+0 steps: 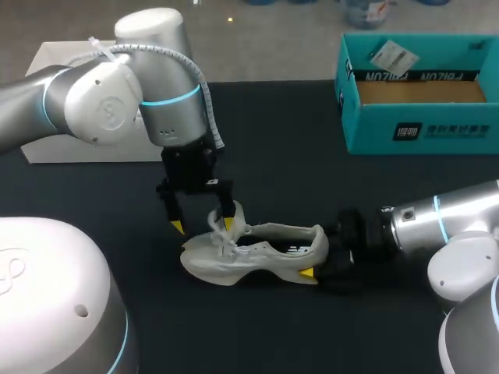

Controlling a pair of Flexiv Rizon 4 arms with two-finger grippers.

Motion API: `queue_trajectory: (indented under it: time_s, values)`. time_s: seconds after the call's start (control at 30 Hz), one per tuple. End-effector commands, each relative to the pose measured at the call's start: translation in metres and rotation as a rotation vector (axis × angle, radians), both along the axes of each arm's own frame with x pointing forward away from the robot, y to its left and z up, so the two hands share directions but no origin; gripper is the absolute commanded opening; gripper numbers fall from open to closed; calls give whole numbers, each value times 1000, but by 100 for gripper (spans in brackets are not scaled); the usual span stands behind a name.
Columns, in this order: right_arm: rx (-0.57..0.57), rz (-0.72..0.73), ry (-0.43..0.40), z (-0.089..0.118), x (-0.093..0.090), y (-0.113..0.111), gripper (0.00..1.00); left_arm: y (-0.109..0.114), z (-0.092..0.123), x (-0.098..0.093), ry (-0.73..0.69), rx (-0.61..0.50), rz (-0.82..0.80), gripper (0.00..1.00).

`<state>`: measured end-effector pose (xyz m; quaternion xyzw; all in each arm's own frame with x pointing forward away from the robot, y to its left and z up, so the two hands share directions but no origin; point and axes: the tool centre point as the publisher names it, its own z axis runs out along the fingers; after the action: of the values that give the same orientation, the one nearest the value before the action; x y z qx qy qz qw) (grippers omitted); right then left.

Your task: Take the shoe out of the shoebox, open the shoe tongue, remove and reinsert the insole, then place the shoe into the shoebox

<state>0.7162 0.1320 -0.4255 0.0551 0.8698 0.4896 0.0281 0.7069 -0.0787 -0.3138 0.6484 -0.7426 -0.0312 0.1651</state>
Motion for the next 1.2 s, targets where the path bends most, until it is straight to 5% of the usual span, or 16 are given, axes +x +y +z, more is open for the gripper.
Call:
queue_trajectory:
  time_s: [0.03, 0.17, 0.43, 0.47, 0.73, 0.93, 0.97, 1.0, 1.2]
  values:
    - [-8, -2, 1, 0, 0, 2, 0, 6, 28, 0, -32, -2, -70, 100]
    - [-8, -2, 1, 0, 0, 2, 0, -1, 45, 13, -24, -55, -281, 100]
    - [-8, -2, 1, 0, 0, 2, 0, -11, 73, -4, 14, -3, -1288, 100]
    - [-8, -2, 1, 0, 0, 2, 0, -16, 75, -3, -49, 83, -1259, 100]
    - [-8, -2, 1, 0, 0, 2, 0, -16, 75, -3, -49, 83, -1259, 100]
    - [-8, -2, 1, 0, 0, 2, 0, -24, 83, -10, -251, -125, -1235, 100]
    - [-8, -2, 1, 0, 0, 2, 0, -27, 83, -9, -264, -114, -1236, 72]
    - [-8, -2, 1, 0, 0, 2, 0, -31, 82, -8, -263, -139, -1246, 0]
    - [-8, -2, 1, 0, 0, 2, 0, -50, 75, -1, -228, -115, -1240, 0]
